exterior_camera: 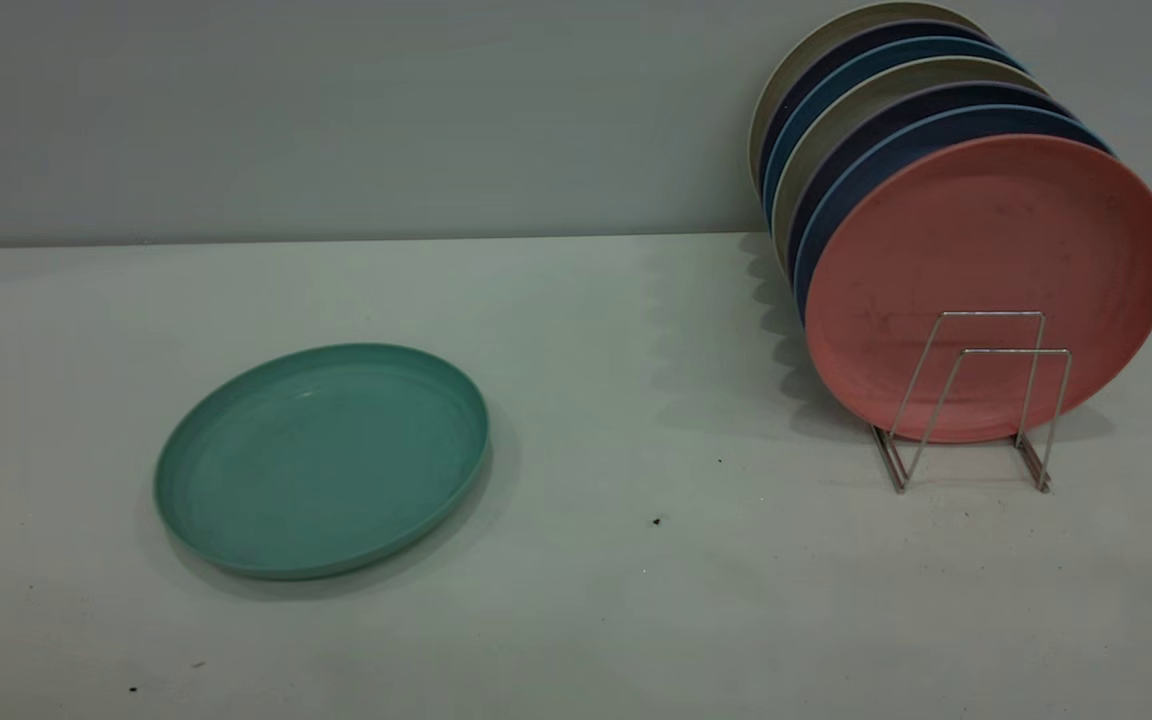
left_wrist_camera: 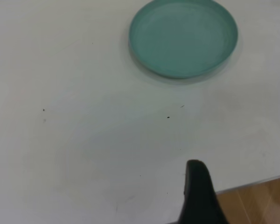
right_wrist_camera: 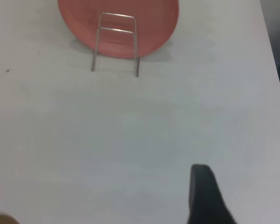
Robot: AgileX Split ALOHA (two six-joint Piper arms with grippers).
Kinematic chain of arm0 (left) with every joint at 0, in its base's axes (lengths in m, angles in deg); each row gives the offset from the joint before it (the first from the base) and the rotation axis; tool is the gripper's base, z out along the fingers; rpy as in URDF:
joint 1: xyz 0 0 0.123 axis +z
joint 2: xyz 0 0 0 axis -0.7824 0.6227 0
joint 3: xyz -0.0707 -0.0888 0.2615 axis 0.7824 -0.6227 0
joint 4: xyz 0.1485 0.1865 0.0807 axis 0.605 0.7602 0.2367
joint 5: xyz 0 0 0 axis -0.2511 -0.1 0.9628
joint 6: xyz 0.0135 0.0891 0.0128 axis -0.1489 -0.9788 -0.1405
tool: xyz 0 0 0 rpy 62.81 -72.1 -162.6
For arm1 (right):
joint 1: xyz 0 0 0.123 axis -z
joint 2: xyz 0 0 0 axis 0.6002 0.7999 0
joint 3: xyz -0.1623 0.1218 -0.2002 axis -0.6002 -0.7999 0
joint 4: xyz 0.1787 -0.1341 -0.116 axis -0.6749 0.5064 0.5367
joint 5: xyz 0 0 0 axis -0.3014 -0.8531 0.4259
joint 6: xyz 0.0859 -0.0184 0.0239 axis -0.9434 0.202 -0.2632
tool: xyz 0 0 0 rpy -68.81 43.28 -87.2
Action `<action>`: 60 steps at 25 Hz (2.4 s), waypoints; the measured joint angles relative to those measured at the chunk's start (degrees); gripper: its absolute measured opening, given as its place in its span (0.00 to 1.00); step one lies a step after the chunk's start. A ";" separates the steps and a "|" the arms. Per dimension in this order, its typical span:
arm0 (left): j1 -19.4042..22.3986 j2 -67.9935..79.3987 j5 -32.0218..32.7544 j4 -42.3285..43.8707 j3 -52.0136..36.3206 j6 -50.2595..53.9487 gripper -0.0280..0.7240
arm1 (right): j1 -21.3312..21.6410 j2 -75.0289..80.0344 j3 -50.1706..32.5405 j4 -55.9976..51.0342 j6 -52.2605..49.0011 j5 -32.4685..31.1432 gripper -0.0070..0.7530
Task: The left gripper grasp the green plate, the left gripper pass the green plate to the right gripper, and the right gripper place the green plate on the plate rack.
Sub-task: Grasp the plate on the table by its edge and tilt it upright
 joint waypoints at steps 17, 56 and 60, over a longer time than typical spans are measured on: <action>0.00 0.00 0.00 0.00 0.00 0.00 0.71 | 0.00 0.00 0.00 0.00 0.00 0.00 0.57; 0.21 89.86 -37.69 -58.34 6.54 -38.99 0.71 | 0.00 50.89 3.80 -29.36 30.01 29.31 0.57; 3.43 100.81 -38.93 -67.11 9.92 -46.93 0.71 | 0.00 54.25 5.41 -33.87 34.35 30.45 0.57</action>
